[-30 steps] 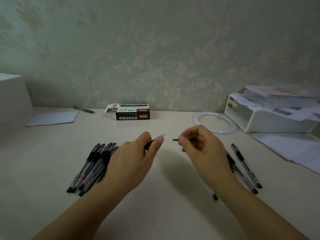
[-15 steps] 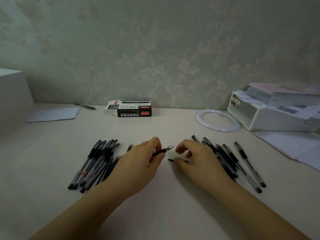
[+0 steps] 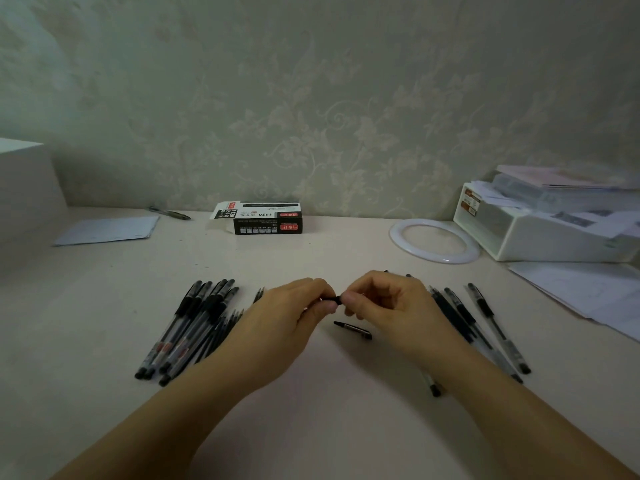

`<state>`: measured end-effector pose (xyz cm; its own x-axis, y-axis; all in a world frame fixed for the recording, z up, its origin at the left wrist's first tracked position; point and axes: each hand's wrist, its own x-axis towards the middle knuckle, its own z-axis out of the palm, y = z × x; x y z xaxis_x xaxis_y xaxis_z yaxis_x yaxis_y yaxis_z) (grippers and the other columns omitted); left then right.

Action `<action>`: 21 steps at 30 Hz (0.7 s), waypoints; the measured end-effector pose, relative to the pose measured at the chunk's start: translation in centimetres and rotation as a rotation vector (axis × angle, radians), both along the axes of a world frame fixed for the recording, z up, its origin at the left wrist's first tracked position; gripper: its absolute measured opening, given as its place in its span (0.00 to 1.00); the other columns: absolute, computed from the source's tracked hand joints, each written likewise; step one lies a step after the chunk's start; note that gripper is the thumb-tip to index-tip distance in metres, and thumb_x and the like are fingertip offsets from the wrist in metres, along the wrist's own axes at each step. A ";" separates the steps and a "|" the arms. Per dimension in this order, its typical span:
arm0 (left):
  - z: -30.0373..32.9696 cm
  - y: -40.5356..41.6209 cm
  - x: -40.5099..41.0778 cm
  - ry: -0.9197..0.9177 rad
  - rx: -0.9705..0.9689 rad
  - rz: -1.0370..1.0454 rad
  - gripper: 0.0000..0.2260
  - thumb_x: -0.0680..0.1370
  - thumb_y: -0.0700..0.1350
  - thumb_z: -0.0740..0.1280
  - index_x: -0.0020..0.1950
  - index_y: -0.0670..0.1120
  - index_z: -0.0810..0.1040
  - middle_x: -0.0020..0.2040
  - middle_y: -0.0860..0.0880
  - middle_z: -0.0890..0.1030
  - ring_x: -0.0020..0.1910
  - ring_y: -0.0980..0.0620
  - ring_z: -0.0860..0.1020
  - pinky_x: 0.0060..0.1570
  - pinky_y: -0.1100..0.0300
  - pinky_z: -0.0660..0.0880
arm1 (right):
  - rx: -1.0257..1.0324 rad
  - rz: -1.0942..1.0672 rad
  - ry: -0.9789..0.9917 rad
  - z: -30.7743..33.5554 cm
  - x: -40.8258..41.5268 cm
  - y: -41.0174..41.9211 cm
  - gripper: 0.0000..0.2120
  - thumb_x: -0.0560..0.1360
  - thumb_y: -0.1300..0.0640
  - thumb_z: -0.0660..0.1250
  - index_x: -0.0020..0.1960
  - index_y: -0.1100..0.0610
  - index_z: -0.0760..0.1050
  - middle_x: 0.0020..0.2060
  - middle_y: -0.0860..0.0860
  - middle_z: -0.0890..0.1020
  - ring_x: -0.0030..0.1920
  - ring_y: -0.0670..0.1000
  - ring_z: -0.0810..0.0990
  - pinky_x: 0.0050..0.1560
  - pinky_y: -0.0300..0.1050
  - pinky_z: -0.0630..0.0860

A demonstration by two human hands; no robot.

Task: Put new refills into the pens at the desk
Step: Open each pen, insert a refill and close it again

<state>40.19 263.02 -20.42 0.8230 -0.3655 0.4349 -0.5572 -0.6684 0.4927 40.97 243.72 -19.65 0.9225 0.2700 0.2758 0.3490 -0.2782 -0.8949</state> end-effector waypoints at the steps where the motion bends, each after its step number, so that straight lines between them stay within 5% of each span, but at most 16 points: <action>1: -0.1 0.0 0.1 0.010 0.007 0.014 0.08 0.80 0.54 0.56 0.48 0.56 0.74 0.38 0.59 0.75 0.40 0.60 0.74 0.38 0.60 0.72 | 0.014 0.013 0.008 0.0 0.0 -0.1 0.03 0.75 0.56 0.73 0.45 0.49 0.83 0.40 0.46 0.86 0.43 0.45 0.84 0.48 0.35 0.79; 3: -0.3 0.0 0.1 0.026 0.012 0.039 0.07 0.80 0.54 0.57 0.47 0.57 0.73 0.38 0.60 0.75 0.40 0.61 0.73 0.37 0.61 0.71 | 0.018 0.012 0.028 0.0 0.1 -0.1 0.07 0.74 0.56 0.74 0.50 0.46 0.83 0.45 0.44 0.85 0.45 0.47 0.84 0.50 0.37 0.80; 7: -0.3 0.1 0.1 0.014 0.014 0.038 0.09 0.80 0.55 0.56 0.50 0.55 0.75 0.42 0.58 0.77 0.41 0.60 0.75 0.41 0.58 0.75 | -0.056 -0.069 0.041 -0.2 0.0 0.1 0.14 0.70 0.37 0.68 0.48 0.46 0.81 0.41 0.41 0.85 0.41 0.40 0.82 0.42 0.31 0.77; 10: -0.3 0.0 0.1 0.004 0.017 0.032 0.09 0.80 0.56 0.56 0.49 0.56 0.74 0.41 0.58 0.77 0.41 0.59 0.74 0.38 0.60 0.73 | -0.045 -0.066 0.036 -0.1 0.0 0.1 0.09 0.76 0.46 0.69 0.42 0.50 0.82 0.35 0.45 0.85 0.36 0.39 0.80 0.39 0.29 0.74; 13: -0.3 0.1 0.1 -0.004 0.007 0.040 0.07 0.80 0.54 0.58 0.48 0.56 0.74 0.41 0.57 0.77 0.40 0.57 0.74 0.39 0.56 0.74 | -0.036 -0.020 0.008 0.0 0.1 -0.2 0.03 0.76 0.55 0.71 0.47 0.48 0.83 0.42 0.44 0.85 0.42 0.43 0.82 0.45 0.34 0.78; 18: -0.3 -0.1 0.0 -0.004 0.008 0.026 0.07 0.80 0.54 0.58 0.49 0.55 0.75 0.41 0.57 0.77 0.40 0.58 0.75 0.39 0.58 0.74 | -0.056 -0.077 0.022 -0.1 0.0 0.2 0.07 0.75 0.44 0.70 0.48 0.46 0.81 0.42 0.42 0.85 0.42 0.39 0.81 0.42 0.30 0.75; 21: -0.3 -0.2 -0.1 -0.015 0.023 0.023 0.07 0.80 0.54 0.58 0.49 0.55 0.74 0.40 0.57 0.77 0.40 0.57 0.74 0.37 0.59 0.72 | -0.038 -0.070 0.027 0.0 0.0 0.1 0.05 0.76 0.50 0.70 0.44 0.50 0.82 0.37 0.45 0.85 0.40 0.40 0.82 0.42 0.30 0.75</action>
